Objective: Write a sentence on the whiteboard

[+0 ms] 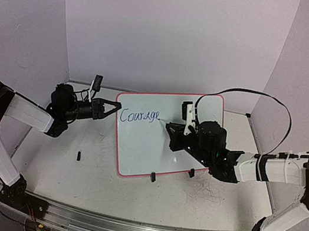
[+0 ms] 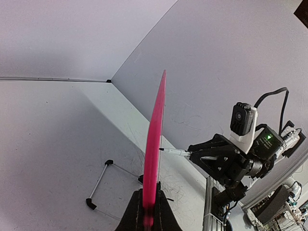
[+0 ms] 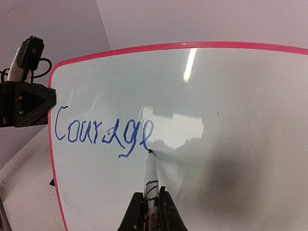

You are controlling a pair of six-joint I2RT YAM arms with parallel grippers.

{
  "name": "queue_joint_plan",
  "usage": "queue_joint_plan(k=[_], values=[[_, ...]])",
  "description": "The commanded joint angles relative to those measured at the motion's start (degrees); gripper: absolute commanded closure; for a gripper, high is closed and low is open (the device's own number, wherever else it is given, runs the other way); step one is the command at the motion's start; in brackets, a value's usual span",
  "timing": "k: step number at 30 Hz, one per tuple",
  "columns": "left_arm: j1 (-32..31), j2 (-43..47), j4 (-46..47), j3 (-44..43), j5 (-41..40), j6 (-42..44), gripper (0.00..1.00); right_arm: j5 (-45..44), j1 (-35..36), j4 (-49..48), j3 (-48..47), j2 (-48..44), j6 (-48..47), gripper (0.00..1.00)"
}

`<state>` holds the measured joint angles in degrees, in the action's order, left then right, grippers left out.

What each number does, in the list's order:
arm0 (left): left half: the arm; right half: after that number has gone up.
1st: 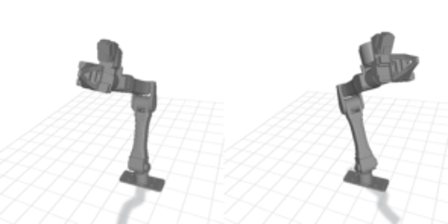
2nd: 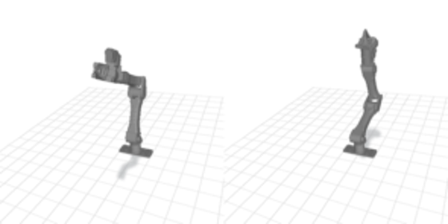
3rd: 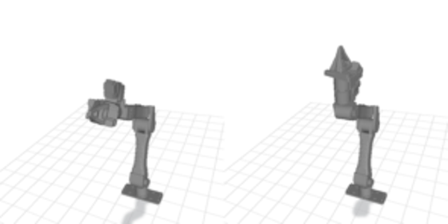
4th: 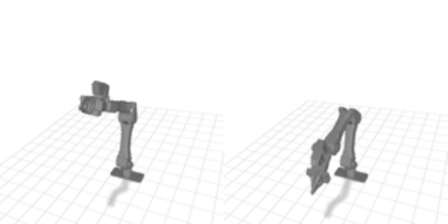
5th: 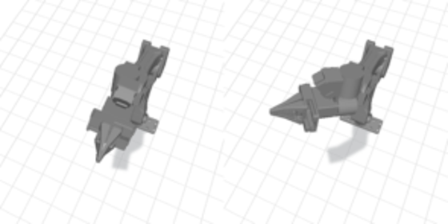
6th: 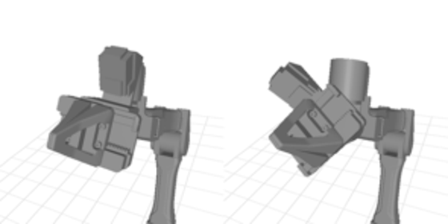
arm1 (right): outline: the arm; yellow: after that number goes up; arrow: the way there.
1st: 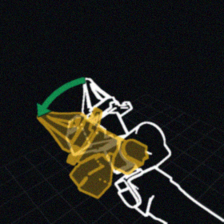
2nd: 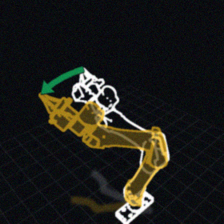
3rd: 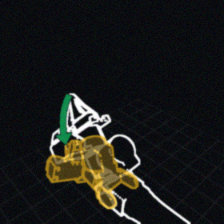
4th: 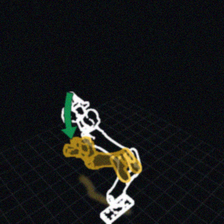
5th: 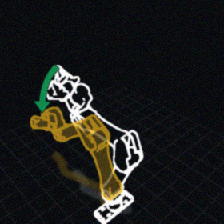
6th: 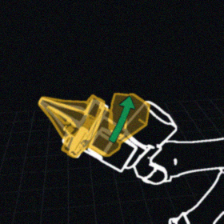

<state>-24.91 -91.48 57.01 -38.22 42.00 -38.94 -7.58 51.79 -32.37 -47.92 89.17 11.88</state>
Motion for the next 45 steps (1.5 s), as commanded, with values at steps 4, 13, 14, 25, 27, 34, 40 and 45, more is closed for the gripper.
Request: queue_joint_plan(k=[4, 13, 14, 25, 27, 34, 40, 45], values=[[-1.0, 0.8, 0.1, -0.2, 1.8, -1.2, 1.0, -1.3, -0.4, 1.6, -0.6, -4.9, -2.3, 1.0], [-1.1, 1.1, 0.0, 0.0, 1.2, -1.0, 1.0, -0.5, -0.8, -1.4, 6.4, -14.7, -8.7, 1.0], [-1.1, 1.2, 0.0, 0.0, 1.2, -0.9, 1.0, 0.0, -0.8, -1.4, 6.6, -14.8, -8.6, 1.0], [-1.1, 0.8, -0.7, 0.3, 1.2, -0.9, 1.0, 1.9, -0.8, -2.9, 6.9, -13.7, -8.8, 1.0], [-1.2, 0.5, -0.6, 0.2, 1.0, -1.1, 1.0, 1.7, -0.9, -2.9, 6.8, -13.3, -9.0, 1.0], [-1.2, 0.5, -0.7, 0.5, -0.4, -0.9, 1.0, 1.5, -0.8, -2.9, 6.3, -12.4, -8.8, 1.0], [-1.3, 0.3, -0.9, 0.5, -1.0, -0.9, 1.0, -1.2, -0.8, -0.8, 5.4, -11.9, -8.2, 1.0], [-1.4, 0.4, -0.9, 0.6, -1.4, -1.1, 1.0, -3.0, -0.8, -0.3, 5.2, -12.2, -7.9, 1.0]])
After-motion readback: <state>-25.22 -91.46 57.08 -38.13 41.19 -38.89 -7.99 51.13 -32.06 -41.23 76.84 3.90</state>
